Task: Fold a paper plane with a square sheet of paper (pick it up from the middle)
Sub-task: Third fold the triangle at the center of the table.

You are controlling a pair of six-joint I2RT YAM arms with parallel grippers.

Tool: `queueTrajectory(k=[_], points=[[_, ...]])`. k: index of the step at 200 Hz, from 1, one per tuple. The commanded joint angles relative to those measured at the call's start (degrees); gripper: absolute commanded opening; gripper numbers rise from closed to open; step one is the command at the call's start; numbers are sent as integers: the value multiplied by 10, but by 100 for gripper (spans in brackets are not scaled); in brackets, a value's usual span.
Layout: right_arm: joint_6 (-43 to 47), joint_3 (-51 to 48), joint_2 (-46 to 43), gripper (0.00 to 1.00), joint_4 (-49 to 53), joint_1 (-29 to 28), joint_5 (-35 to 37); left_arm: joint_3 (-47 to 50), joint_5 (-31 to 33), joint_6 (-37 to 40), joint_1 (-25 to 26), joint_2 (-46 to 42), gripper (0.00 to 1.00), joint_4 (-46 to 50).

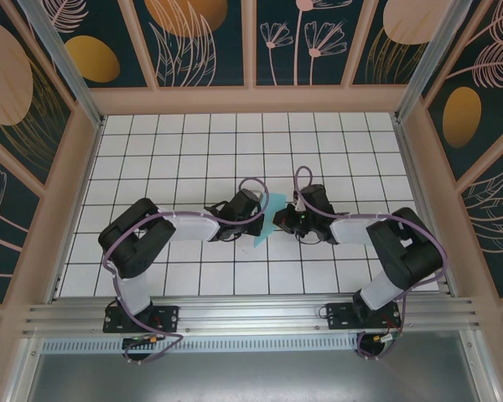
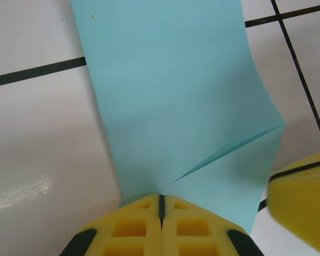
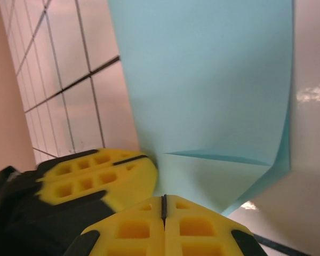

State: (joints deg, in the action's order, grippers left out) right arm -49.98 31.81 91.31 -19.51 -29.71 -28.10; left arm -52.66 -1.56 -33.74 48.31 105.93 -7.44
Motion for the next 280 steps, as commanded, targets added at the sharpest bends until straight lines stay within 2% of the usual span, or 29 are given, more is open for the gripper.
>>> queueTrajectory(k=[1, 47, 81, 115, 152, 208, 280], points=[[26, 21, 30, 7, -6, -1, -8, -9, -12, -1, -2, 9, 0, 28], [60, 39, 53, 6, 73, 3, 28, -15, -12, 4, -2, 16, 0, 34], [59, 49, 10, 7, 58, 14, 5, -15, -9, 5, -2, 16, 0, 37], [58, 45, 40, 7, 32, 30, -11, -16, -10, 6, -2, 16, 0, 38], [73, 39, 82, 7, 49, 38, 8, -13, -8, 8, -2, 15, 0, 39], [77, 63, 27, 8, 54, 51, -12, -14, -7, 8, -1, 16, 0, 41], [88, 64, 104, 7, 55, 59, 6, -19, -6, 7, -1, 15, 0, 43]])
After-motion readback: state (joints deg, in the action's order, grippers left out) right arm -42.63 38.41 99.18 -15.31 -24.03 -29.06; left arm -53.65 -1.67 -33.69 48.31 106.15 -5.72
